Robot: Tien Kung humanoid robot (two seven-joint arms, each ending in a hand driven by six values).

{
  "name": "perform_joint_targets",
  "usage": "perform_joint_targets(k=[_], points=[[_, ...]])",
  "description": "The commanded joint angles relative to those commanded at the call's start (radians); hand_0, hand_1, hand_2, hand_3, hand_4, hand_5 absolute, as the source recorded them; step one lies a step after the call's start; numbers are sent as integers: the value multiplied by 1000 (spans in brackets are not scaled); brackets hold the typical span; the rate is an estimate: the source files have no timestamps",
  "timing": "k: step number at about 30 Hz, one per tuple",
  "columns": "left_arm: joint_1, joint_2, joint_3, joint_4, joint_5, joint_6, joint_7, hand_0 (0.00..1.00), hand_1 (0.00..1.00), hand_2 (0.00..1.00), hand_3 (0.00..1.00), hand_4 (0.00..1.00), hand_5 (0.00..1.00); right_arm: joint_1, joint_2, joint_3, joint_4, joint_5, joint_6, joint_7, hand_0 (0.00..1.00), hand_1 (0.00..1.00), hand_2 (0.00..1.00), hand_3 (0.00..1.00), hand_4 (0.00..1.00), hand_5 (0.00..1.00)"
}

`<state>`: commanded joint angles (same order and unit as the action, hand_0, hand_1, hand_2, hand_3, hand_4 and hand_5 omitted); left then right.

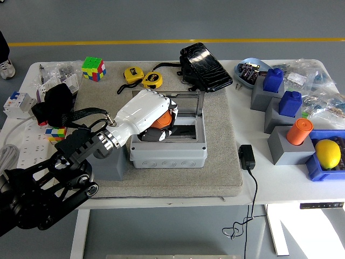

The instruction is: Fetch the battery,place it into the box,close the lid of the box

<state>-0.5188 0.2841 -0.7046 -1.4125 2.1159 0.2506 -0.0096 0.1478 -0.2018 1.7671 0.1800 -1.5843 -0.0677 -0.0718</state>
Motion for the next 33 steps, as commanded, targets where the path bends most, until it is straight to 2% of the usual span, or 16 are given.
perform_joint_targets(k=[7,19,23,33], points=[[-7,-46,15,63,-8,21,-11,37,97,254,286,625,2,4,0,-1,0,-1,0,0,852,833,791,817,998,998],[-5,-78,68,138,-17,55,-31,37,97,255,287,625,2,7,-2,0,0,1,0,0,851,833,791,818,998,998],[-12,-82,67,145,-16,59,-35,37,97,255,287,625,2,8,1,-1,0,3,0,1,851,833,791,818,998,998],[-41,-71,73,136,13,56,-37,36,97,254,287,625,2,6,2,-2,0,8,0,3,851,833,791,818,998,998]])
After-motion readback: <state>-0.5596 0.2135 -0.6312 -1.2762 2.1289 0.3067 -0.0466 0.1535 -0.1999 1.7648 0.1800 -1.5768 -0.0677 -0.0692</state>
